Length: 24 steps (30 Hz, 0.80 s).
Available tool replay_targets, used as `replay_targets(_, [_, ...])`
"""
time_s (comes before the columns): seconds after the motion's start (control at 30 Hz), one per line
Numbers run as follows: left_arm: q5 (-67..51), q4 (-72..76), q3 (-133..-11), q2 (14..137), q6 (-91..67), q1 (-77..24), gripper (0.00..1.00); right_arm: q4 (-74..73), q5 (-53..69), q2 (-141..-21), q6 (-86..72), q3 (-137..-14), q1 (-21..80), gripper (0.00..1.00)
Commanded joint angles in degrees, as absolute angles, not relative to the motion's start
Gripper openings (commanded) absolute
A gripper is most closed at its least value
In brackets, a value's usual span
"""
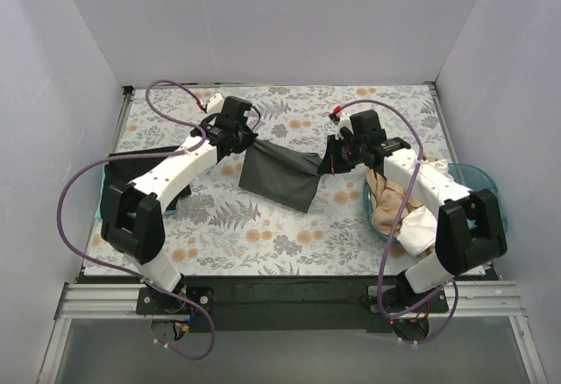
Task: Fold and stack the t-shirts
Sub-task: Fold the tshirt
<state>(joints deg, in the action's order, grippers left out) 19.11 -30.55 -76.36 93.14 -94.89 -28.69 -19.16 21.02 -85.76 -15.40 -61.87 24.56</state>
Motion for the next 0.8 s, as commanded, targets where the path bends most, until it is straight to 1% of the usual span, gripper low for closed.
replay_targets(0.0, [19.0,-28.2,-80.8,96.3,-92.6,-26.7,0.0,-18.8,24.3,-88.4,-13.2,-65.5,22.9,0.01])
replay_targets(0.3, [18.5,-26.5,-85.7,105.9,-91.7,-24.4,0.0,-18.2,26.4,-99.4,-12.3,-72.3,19.3,0.01])
replay_targets(0.43, [17.8,-24.9,-88.8,110.5,-89.0,-23.7,0.0,-18.2,27.0,-104.7,-12.7,-75.0,17.7,0.01])
replay_targets(0.47, [17.7,-24.8,-89.6,111.6,-88.7,-23.6,0.0,-18.2,26.5,-105.5,-12.7,-75.6,17.5,0.03])
replay_targets(0.5, [17.4,-24.9,-90.3,112.7,-88.4,-23.2,0.01,-18.3,26.2,-106.4,-12.7,-76.4,17.3,0.2])
replay_targets(0.53, [17.1,-24.7,-91.0,114.6,-88.2,-22.9,0.12,-18.3,25.8,-108.1,-12.6,-78.4,16.9,0.36])
replay_targets(0.57, [16.5,-24.5,-92.4,115.3,-87.5,-22.8,0.19,-18.2,25.7,-109.0,-12.2,-79.6,16.6,0.46])
replay_targets(0.6, [16.0,-24.5,-93.2,116.0,-87.5,-22.2,0.3,-18.3,25.5,-109.8,-12.0,-81.1,16.4,0.57])
replay_targets(0.63, [15.4,-24.6,-94.2,116.7,-87.2,-22.0,0.52,-18.5,25.3,-110.8,-12.0,-83.2,16.1,0.98])
replay_targets(0.67, [14.2,-24.7,-95.7,117.2,-86.2,-21.6,0.67,-19.2,25.6,-110.9,-11.5,-84.1,16.1,0.98])
replay_targets(0.7, [12.8,-24.8,-96.1,117.0,-86.0,-21.5,0.78,-19.2,25.8,-110.6,-11.3,-84.4,16.2,0.98])
replay_targets(0.73, [12.5,-24.8,-96.2,116.5,-85.7,-21.5,0.84,-19.2,26.3,-108.9,-11.3,-84.3,16.2,0.98])
replay_targets(0.77, [11.7,-24.7,-96.0,114.9,-85.5,-21.5,0.86,-18.9,26.7,-107.9,-11.3,-83.2,16.2,0.98])
